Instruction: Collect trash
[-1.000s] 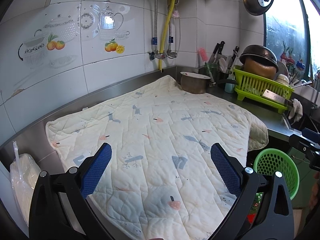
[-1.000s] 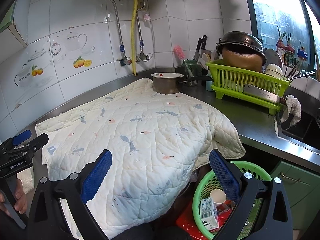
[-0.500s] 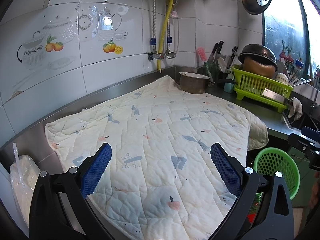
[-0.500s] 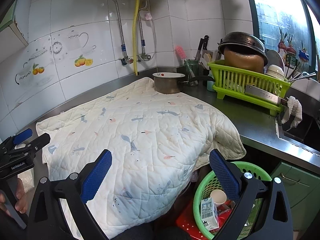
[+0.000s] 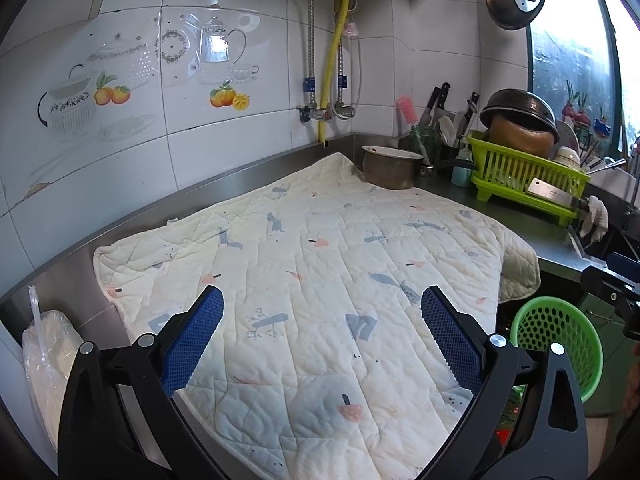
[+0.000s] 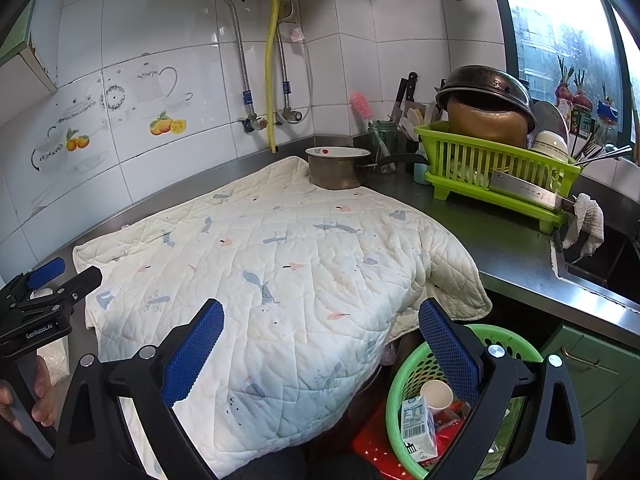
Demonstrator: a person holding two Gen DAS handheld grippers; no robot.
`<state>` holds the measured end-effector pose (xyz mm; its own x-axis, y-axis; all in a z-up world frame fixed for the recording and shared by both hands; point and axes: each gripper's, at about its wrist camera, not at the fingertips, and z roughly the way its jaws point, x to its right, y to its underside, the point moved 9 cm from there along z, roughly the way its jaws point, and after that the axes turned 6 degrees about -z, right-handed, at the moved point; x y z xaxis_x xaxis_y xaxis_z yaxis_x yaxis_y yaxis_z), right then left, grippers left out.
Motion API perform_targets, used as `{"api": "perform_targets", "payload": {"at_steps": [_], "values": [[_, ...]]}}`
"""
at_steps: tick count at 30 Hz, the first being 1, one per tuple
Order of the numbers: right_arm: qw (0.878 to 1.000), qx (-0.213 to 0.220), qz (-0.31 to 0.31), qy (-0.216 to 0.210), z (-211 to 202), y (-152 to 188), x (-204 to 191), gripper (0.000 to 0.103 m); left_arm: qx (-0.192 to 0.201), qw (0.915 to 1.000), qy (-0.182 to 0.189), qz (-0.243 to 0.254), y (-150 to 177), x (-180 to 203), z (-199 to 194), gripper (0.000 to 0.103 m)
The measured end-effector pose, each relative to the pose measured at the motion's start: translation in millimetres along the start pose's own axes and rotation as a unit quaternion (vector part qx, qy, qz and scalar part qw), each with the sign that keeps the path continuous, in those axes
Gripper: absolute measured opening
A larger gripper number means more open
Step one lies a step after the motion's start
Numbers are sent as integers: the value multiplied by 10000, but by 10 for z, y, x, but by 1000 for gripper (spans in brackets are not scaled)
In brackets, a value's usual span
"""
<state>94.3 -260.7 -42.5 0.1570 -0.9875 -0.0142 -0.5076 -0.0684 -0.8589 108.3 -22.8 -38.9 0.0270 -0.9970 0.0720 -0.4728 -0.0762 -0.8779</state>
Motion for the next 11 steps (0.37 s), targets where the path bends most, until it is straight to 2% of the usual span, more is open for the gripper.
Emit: {"api": "perform_targets", "payload": {"at_steps": [11], "values": [[10000,4,13,-9,-16,-1,6,95,-22,10000,-18,-18,0,-24,9,98]]}}
